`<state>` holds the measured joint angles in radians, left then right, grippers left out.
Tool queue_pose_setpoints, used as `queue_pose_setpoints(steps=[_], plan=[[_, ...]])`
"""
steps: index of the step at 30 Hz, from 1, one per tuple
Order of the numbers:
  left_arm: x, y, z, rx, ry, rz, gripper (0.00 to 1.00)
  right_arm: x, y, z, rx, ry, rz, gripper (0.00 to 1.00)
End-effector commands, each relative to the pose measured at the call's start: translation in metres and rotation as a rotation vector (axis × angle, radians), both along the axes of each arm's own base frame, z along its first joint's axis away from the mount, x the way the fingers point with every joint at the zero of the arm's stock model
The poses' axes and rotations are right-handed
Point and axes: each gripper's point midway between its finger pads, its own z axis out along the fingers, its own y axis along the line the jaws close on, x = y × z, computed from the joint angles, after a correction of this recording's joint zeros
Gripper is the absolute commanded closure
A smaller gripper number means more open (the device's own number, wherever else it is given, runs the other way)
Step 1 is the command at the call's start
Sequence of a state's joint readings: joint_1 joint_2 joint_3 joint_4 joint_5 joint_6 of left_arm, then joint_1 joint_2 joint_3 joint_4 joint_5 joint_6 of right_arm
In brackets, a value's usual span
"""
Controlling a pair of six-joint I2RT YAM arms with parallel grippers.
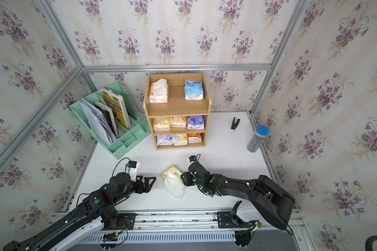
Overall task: Remove the tissue boxes from the shelf
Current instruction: Adjust the box of tissues at the center of the board.
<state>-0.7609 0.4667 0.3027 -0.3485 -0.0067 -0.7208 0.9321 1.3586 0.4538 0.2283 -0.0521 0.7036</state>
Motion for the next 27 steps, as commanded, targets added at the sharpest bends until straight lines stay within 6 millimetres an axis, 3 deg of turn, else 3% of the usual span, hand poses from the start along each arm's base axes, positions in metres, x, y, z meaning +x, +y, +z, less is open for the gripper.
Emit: queue_pose_setpoints(steps=[1,5,7,14,20,27], plan=[[-0.003,0.0,0.003,-0.039,0.008,0.011,0.01,-0.004,0.029,0.021,0.151,0.026,0.02,0.51],[-0.004,0.0,0.007,-0.053,-0.001,0.009,0.01,-0.01,0.054,0.03,0.21,0.057,0.072,0.51],[-0.003,0.0,0.007,-0.052,-0.004,0.01,0.01,-0.009,0.057,0.033,0.219,0.06,0.069,0.52],[0.001,-0.012,-0.012,-0.064,0.055,0.004,0.01,0.002,0.029,0.049,0.133,-0.052,0.001,0.55],[0.01,-0.027,-0.018,-0.063,0.072,-0.013,0.01,-0.005,0.005,0.019,-0.016,-0.018,-0.008,0.58],[0.026,-0.034,-0.018,-0.036,0.061,0.013,0.01,-0.027,0.031,0.011,0.12,0.046,0.064,0.65]])
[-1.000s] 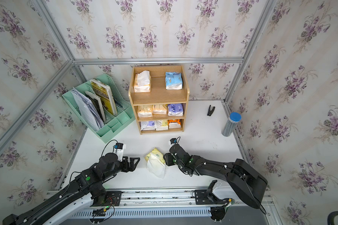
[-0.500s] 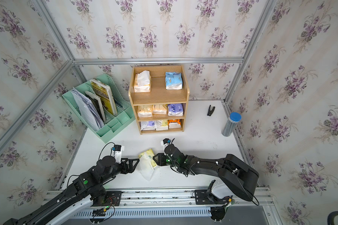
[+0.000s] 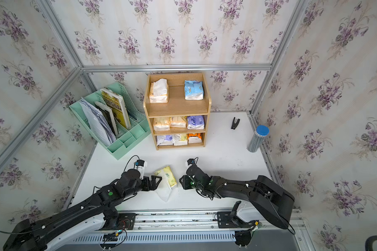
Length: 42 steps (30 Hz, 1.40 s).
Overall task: Remove the tissue boxes from the shelf
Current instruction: Adjust the box of tissues at the center of the board, then pick up a box of tissues from the shelf.
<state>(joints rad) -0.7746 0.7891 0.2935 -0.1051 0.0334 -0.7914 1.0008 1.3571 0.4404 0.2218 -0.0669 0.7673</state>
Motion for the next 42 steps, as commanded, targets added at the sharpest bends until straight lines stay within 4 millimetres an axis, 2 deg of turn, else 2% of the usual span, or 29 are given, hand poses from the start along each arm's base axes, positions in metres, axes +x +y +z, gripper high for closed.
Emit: queue_pose_setpoints(steps=[1,7,11,14,16,21,24,28,36,38,42], plan=[[0.013,-0.007,0.013,-0.042,-0.056,0.022,0.01,-0.004,0.026,0.017,0.115,-0.015,0.037,0.66],[0.017,-0.003,0.013,-0.014,-0.052,0.047,0.01,-0.018,0.049,0.02,0.13,-0.023,0.096,0.66],[0.019,0.022,0.023,0.072,-0.085,0.132,0.01,-0.021,0.063,0.015,0.13,-0.017,0.111,0.66],[0.015,0.032,0.039,0.086,-0.121,0.135,0.01,-0.01,0.048,0.015,0.066,-0.054,0.04,0.66],[0.011,0.039,0.046,0.091,-0.135,0.138,0.01,0.0,0.03,0.029,0.049,-0.116,-0.031,0.64],[0.009,0.051,0.079,0.108,-0.214,0.144,0.01,0.011,0.003,0.086,0.065,-0.288,-0.074,0.54],[0.013,0.053,0.112,0.136,-0.286,0.129,0.01,0.023,-0.004,0.122,0.1,-0.34,-0.085,0.5],[0.022,0.049,0.14,0.186,-0.33,0.11,0.01,0.047,-0.009,0.165,0.195,-0.357,-0.089,0.49],[0.054,0.038,0.187,0.23,-0.398,0.088,0.01,0.1,0.019,0.274,0.299,-0.516,-0.064,0.46],[0.065,0.037,0.196,0.214,-0.393,0.07,0.01,0.118,0.026,0.3,0.317,-0.553,-0.072,0.45],[0.092,0.036,0.2,0.122,-0.372,0.05,0.01,0.159,0.04,0.343,0.339,-0.633,-0.089,0.44]])
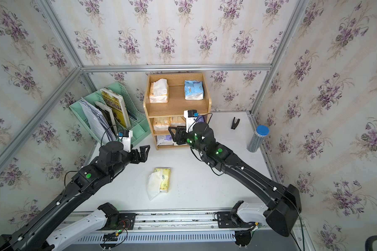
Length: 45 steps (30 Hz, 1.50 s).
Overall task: Remove the tissue boxes from the shelf
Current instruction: Pick up a box of tissues from the shelf.
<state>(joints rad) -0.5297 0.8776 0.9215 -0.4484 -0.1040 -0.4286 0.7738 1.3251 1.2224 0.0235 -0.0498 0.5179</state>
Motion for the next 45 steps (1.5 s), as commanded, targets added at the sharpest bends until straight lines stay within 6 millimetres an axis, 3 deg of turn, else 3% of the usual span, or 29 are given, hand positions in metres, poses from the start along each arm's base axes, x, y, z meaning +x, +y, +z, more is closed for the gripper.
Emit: queue_pose_setpoints(steps=[1,6,9,14,21,27,37,42,45], plan=[[0.012,-0.017,0.008,-0.078,-0.013,-0.125,0.01,0.025,0.011,0.03,0.001,-0.077,0.012,0.43],[0.027,-0.027,0.001,-0.09,0.011,-0.178,0.01,0.076,0.019,0.065,0.039,-0.135,-0.026,0.39],[0.031,-0.032,-0.01,-0.097,0.04,-0.193,0.01,0.104,0.024,0.068,0.045,-0.147,-0.042,0.38],[0.028,-0.035,-0.031,-0.12,0.096,-0.199,0.01,0.145,0.031,0.063,0.028,-0.14,-0.074,0.36],[0.017,-0.041,-0.047,-0.168,0.142,-0.232,0.01,0.181,0.041,0.046,0.022,-0.122,-0.099,0.34],[0.009,-0.042,-0.05,-0.2,0.154,-0.241,0.01,0.202,0.051,0.03,0.031,-0.09,-0.084,0.33],[-0.002,-0.038,-0.052,-0.212,0.157,-0.237,0.01,0.208,0.073,0.006,0.077,-0.017,-0.014,0.36],[-0.004,-0.04,-0.049,-0.224,0.156,-0.244,0.01,0.204,0.082,0.004,0.109,0.005,0.03,0.51],[-0.005,-0.04,-0.047,-0.229,0.156,-0.244,0.01,0.202,0.081,0.01,0.117,-0.001,0.033,0.68]])
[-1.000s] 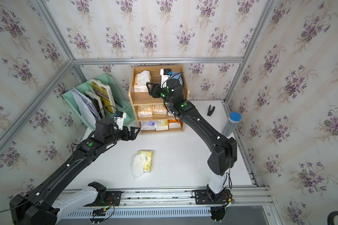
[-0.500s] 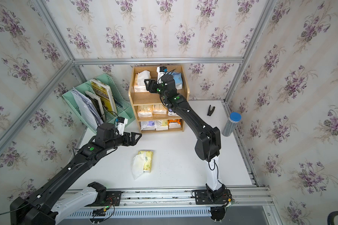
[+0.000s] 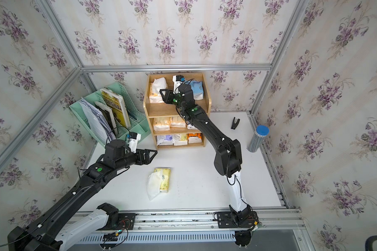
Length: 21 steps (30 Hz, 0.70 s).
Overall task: Remove the tissue boxes from the shelf
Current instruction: Pick up a box of tissues from the shelf.
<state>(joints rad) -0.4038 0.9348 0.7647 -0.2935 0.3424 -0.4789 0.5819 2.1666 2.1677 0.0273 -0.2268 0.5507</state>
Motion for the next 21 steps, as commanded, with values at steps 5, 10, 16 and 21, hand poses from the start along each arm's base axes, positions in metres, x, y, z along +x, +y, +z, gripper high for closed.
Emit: queue_pose_setpoints(steps=[5,10,16,21], plan=[[-0.003,0.0,0.013,-0.029,-0.023,0.004,0.01,-0.016,0.003,0.017,0.03,0.014,0.049,0.86],[-0.008,0.006,0.021,-0.03,-0.038,0.026,0.01,-0.026,-0.006,0.04,0.035,-0.018,0.037,0.97],[-0.014,0.009,0.037,-0.046,-0.069,0.037,0.01,-0.038,-0.016,0.053,0.009,-0.021,0.032,1.0],[-0.018,0.004,0.06,-0.108,-0.131,0.02,0.01,-0.051,-0.026,0.062,0.0,-0.031,0.026,1.0]])
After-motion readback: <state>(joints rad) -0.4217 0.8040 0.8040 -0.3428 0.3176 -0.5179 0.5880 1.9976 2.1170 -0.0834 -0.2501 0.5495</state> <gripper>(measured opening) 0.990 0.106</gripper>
